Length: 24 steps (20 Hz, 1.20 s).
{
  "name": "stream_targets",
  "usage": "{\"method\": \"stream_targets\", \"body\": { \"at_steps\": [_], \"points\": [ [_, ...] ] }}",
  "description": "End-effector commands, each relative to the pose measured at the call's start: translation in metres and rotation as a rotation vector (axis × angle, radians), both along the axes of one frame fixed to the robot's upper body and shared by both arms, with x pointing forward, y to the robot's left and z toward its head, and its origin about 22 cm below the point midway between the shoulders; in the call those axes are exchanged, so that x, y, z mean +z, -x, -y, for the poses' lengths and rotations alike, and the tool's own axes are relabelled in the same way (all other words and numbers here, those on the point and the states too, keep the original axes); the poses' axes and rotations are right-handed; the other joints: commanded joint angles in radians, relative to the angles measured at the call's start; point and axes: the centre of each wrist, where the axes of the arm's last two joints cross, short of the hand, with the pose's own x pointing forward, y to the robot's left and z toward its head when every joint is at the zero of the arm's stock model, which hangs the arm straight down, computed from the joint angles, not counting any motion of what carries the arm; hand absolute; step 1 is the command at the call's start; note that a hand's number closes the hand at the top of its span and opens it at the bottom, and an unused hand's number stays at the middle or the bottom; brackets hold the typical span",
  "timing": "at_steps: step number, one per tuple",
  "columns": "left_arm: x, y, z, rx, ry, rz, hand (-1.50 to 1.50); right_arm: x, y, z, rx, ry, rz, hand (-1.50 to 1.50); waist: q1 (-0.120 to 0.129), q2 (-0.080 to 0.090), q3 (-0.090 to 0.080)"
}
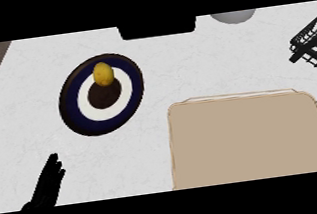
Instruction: Pick the croissant from the tray and place it in the tiered basket
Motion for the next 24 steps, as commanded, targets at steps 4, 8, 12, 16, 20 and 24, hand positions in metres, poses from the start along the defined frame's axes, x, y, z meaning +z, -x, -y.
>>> {"method": "stream_targets", "body": {
  "at_steps": [4,8,12,16,20,24],
  "points": [
    [-0.024,-0.036,0.009,0.038,-0.021,0.036,0.00,-0.036,-0.036,0.004,-0.023,0.002,-0.051,1.50,-0.021,0.038,-0.049],
    [-0.026,-0.032,-0.005,0.050,-0.037,0.021,0.00,-0.054,-0.052,0.012,-0.029,-0.034,-0.064,1.50,-0.014,0.034,-0.049],
    [-0.025,-0.031,0.000,0.065,-0.023,0.015,0.00,-0.079,-0.068,0.011,-0.009,-0.163,0.015,1.50,-0.032,0.034,-0.047],
    [-0.025,-0.027,0.002,0.067,-0.006,0.019,0.00,-0.094,-0.083,0.007,0.015,-0.368,0.125,-1.50,-0.039,0.031,-0.047],
    [-0.029,-0.031,-0.003,0.089,-0.016,0.002,0.00,-0.100,-0.091,0.010,0.032,-0.454,0.276,-1.50,-0.050,0.029,-0.047],
    [-0.051,-0.059,-0.005,0.070,-0.020,0.001,0.00,-0.100,-0.097,0.019,0.028,-0.511,0.429,-1.50,-0.048,0.021,-0.048]
  ]
}}
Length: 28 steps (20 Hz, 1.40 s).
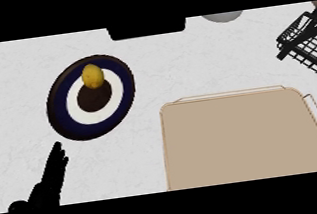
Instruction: Pick the croissant from the tray and place it in the tiered basket
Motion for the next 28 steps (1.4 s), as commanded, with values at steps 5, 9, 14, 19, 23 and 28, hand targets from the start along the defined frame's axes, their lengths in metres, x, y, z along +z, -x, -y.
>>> {"method": "stream_targets", "body": {
  "at_steps": [5,9,14,19,23,28],
  "points": [
    [-0.029,-0.034,0.007,-0.001,-0.019,0.002,0.00,0.037,0.018,0.036,-0.201,0.035,0.312,-1.50,-0.008,-0.005,-0.017],
    [-0.036,-0.039,-0.007,0.040,-0.012,-0.002,0.00,0.036,0.056,0.067,-0.380,0.061,0.314,-1.50,-0.020,-0.012,-0.018],
    [-0.053,-0.041,-0.002,0.067,-0.029,-0.002,0.00,0.050,0.126,0.103,-0.462,0.004,0.331,-1.50,-0.053,-0.019,-0.018],
    [-0.050,-0.044,-0.016,0.071,-0.014,-0.008,0.00,0.067,0.206,0.131,-0.464,-0.006,0.360,-1.50,-0.063,-0.020,-0.017],
    [-0.046,-0.043,-0.006,0.072,0.002,0.005,0.00,0.057,0.275,0.148,-0.427,-0.007,0.321,-1.50,-0.079,-0.024,-0.016],
    [-0.052,-0.043,0.000,0.068,-0.010,-0.005,0.00,0.036,0.350,0.161,-0.370,-0.025,0.337,-1.50,-0.057,-0.018,-0.016]
  ]
}}
